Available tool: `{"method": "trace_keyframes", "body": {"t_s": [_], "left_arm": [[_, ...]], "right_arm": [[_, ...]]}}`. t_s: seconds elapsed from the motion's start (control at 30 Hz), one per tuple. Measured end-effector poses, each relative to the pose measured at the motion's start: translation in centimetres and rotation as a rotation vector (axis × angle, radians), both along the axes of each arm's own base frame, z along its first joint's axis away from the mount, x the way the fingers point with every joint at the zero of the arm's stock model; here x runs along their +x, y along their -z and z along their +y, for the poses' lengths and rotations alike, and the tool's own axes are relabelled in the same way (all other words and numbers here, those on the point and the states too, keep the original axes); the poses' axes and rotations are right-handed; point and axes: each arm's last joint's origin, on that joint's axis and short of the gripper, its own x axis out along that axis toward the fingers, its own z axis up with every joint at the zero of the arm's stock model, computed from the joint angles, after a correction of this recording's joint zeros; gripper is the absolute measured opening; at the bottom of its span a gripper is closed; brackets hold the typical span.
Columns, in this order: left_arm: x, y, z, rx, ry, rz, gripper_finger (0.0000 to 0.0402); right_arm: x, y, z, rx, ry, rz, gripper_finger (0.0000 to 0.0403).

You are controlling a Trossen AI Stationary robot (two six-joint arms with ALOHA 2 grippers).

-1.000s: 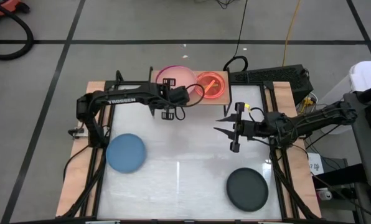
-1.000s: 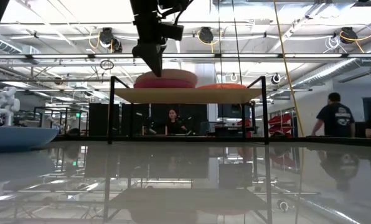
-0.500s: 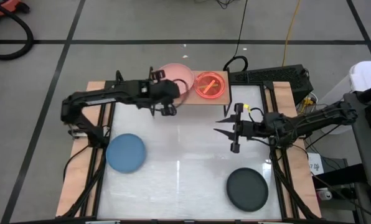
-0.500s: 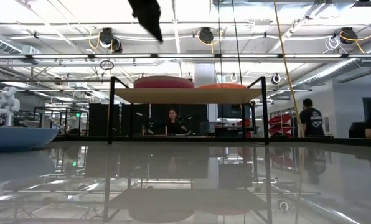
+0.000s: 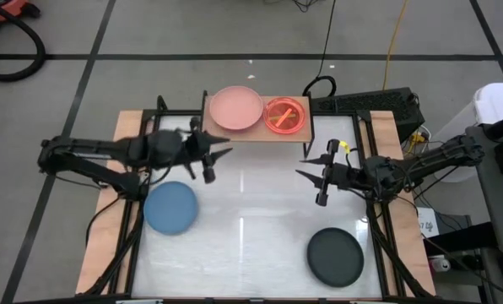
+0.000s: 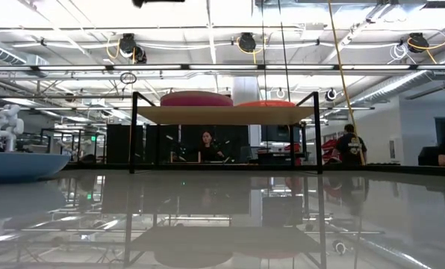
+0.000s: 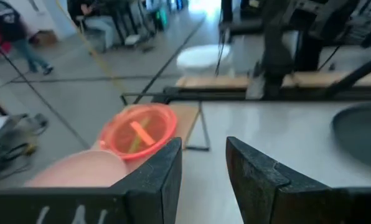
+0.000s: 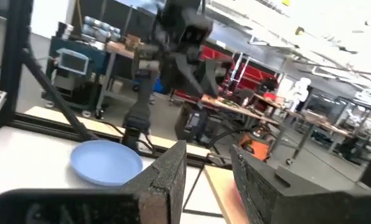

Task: Place and stack plates onto a shelf
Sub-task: Stack the black plate on top of the brown plate on the shelf

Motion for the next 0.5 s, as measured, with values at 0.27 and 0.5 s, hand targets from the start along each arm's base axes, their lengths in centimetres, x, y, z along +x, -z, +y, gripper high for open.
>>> {"method": "trace_keyframes", "body": {"t_s": [0.27,0.5], "left_arm": [[-2.1,6.4,-1.6,-0.111,0.054,-0.224,0.0131],[-2.5,8.5,-2.1,-0.142,0.076,-0.235,0.0131]], "right_arm": [[0.8,-1.7,-0.2,0.009,0.186,-0.008,0.0112],[2.6,-4.7,0.2,0.088,0.191,0.262,0.0112]]}}
